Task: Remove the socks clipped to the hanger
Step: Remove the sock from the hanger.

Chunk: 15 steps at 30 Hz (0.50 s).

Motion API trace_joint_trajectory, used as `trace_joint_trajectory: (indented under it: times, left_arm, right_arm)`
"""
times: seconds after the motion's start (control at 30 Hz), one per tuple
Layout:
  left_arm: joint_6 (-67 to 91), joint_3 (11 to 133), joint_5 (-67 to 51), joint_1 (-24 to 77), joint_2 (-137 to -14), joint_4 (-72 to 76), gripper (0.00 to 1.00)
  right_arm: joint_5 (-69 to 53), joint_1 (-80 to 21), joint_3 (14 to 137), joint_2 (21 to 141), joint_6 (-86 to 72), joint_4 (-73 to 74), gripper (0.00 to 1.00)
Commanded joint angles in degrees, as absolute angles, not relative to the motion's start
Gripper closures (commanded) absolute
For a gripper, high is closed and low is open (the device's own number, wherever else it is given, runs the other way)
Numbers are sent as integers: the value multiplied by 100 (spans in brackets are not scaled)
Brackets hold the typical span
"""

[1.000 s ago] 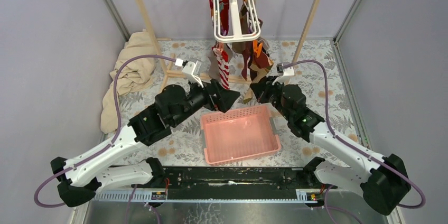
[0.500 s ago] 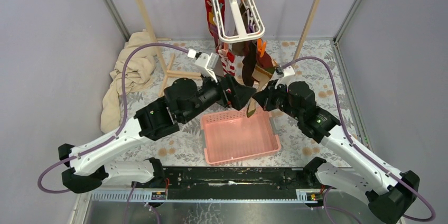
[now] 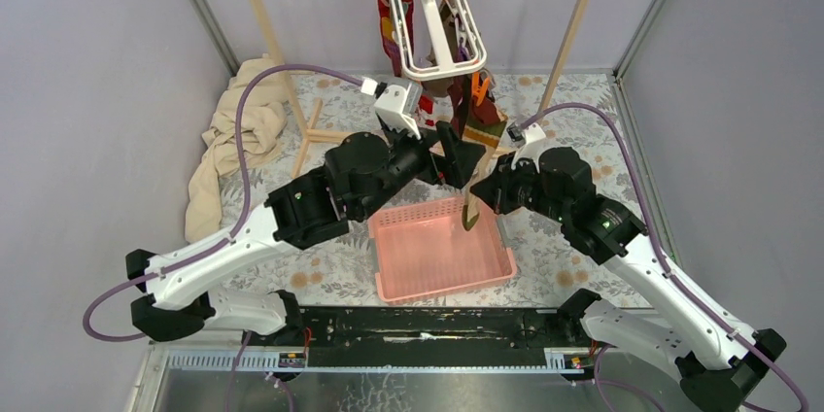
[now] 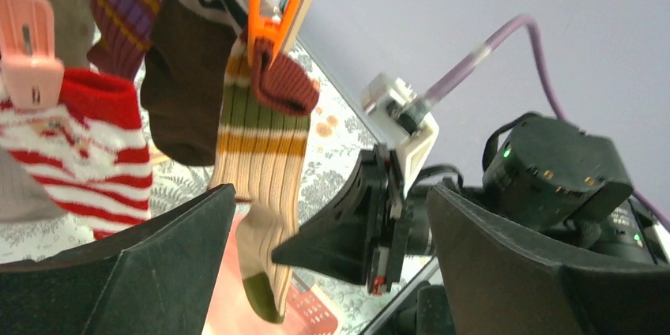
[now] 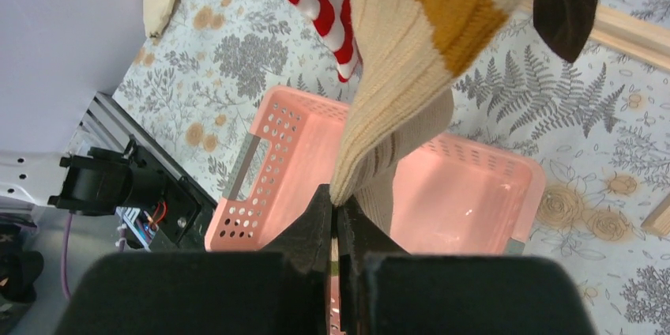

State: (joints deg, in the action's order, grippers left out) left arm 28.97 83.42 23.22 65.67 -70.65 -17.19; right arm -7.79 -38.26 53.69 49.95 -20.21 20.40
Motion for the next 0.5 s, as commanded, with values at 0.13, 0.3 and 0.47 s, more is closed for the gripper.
trace_joint_trajectory:
  times: [0.13,0.3,0.47]
  left_arm:
    - [2329,9435,2903,6619,-7746,-1514,1]
    - [2083,9843,3298,6618,-8091,-1510,3]
    - [1805,9866,3452,6582,-8130,-1411,11]
  right_arm:
    - [-1000,-3870,5788,4924,-1799,2486,100]
    - [-1000,-3868,5818,4863,-1797,2520,100]
    - [-1004,-3873,5818,4804,-1799,2574,100]
